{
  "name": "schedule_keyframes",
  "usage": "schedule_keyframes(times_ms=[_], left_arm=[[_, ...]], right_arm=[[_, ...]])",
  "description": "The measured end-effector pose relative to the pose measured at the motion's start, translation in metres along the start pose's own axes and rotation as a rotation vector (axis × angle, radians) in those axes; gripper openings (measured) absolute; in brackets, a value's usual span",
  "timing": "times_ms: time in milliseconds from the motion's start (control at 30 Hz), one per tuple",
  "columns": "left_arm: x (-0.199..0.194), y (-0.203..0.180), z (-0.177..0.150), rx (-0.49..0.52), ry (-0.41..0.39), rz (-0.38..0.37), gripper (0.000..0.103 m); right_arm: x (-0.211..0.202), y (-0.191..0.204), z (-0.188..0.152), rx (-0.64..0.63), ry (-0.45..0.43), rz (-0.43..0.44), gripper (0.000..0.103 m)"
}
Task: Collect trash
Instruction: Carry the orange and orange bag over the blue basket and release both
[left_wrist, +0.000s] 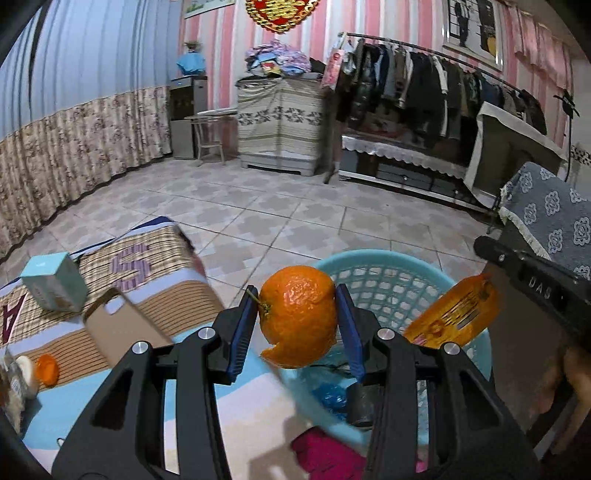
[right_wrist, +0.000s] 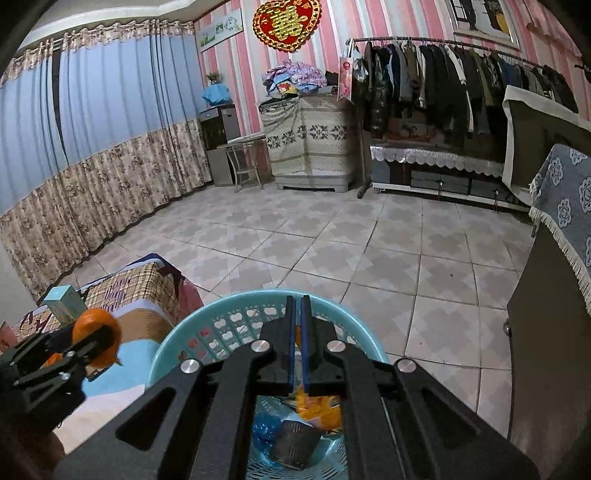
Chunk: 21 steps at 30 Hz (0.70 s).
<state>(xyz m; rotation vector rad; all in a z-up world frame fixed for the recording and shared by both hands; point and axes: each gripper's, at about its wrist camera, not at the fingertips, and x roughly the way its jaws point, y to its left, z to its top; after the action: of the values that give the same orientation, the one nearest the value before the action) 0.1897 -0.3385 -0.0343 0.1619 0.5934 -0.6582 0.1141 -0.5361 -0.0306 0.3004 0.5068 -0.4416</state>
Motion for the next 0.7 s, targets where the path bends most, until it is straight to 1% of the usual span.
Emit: schedule_keyframes(times_ms=[133,233,333,400,467,500,567,600,667,700], left_arm=[[0.008,-0.015,0.001,0.021,0.012,-0.02,0.042],[0.016,-0.023,0.001,0.016,0.026,-0.047,0.043],[0.023,-0.028,0.0,0.018,0.039,-0.054,0.045],[0.026,-0.032,-0.001,0.026,0.044,-0.055,0.049],[0.026,-0.034,-0.001,0.036,0.036,-0.05,0.058],[0.024,-0.034,-0.001,0.039,0.029,-0.042,0.061],[0.021,-0.032,0.001,0.038,0.016,-0.024,0.07],[0.019,-0.03,0.002,0.033,0.011,-0.018,0.071],[0.014,-0.022,0.003,0.019,0.005,0.003,0.08],[0.011,-0.019,0.004,0.016,0.003,0.018,0.082]], right_arm=[[0.002,-0.004,-0.002,0.009,0.001,0.0,0.003],[0.001,-0.007,-0.004,0.02,0.001,0.001,0.003],[0.003,-0.009,-0.005,0.027,0.006,0.0,0.003],[0.004,-0.01,-0.006,0.03,0.01,-0.002,0.003],[0.005,-0.011,-0.007,0.032,0.014,-0.004,0.003],[0.006,-0.011,-0.007,0.032,0.015,-0.004,0.003],[0.007,-0.012,-0.007,0.03,0.015,-0.003,0.003],[0.007,-0.012,-0.007,0.029,0.015,-0.003,0.003],[0.008,-0.012,-0.008,0.027,0.015,-0.001,0.003],[0.009,-0.012,-0.008,0.025,0.017,-0.001,0.003]])
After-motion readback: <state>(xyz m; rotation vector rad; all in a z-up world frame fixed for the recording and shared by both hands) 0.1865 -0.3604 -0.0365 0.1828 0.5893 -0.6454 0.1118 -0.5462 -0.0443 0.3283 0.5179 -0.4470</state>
